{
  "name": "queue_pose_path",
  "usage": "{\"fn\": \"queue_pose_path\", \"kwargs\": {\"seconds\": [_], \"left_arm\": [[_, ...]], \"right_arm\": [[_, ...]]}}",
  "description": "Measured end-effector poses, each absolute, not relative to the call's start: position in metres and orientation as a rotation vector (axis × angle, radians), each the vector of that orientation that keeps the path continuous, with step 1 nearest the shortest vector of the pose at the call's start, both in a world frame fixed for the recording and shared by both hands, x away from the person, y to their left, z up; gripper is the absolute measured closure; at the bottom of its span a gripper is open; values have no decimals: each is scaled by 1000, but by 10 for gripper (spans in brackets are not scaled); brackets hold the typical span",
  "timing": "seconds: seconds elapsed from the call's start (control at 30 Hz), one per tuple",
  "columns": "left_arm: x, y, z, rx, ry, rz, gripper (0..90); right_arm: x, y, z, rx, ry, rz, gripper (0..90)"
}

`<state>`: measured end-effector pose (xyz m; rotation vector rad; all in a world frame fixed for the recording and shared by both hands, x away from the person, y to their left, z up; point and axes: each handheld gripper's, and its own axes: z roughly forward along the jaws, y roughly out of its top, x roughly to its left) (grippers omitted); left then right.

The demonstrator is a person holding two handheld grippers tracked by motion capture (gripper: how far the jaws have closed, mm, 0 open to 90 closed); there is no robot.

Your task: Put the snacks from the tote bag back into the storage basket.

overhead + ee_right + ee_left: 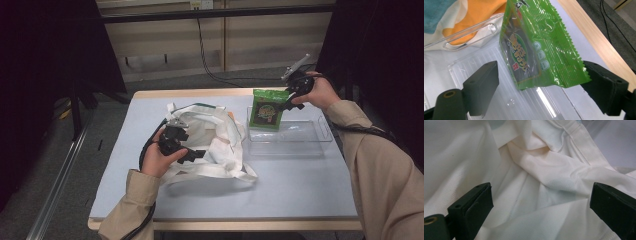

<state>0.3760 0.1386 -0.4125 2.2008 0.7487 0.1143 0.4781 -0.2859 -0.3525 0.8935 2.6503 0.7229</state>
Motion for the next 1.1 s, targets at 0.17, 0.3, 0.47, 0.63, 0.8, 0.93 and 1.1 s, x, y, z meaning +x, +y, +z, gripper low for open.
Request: {"fn": "queue_pose_path", "kwargs": {"seconds": [0.17,0.3,0.47,0.63,0.8,0.93,1.1], "left_arm": [[376,139,-412,2196,749,117,44],[375,139,-411,2192,742,109,44],[375,138,-409,2193,746,117,44],[375,136,-408,2197,733,119,44],[375,135,-407,2202,730,120,44],[376,134,-409,2208,735,115,44],[378,135,-411,2204,738,109,44]], "right_arm": [[473,-285,-351,903,2645,723,149],[469,-284,-349,907,2646,734,147],[464,-284,-348,909,2639,740,143],[465,-286,-348,923,2623,738,151],[472,-286,-351,932,2612,719,166],[481,-287,-353,929,2606,718,175],[492,-287,-358,935,2601,741,175]]}}
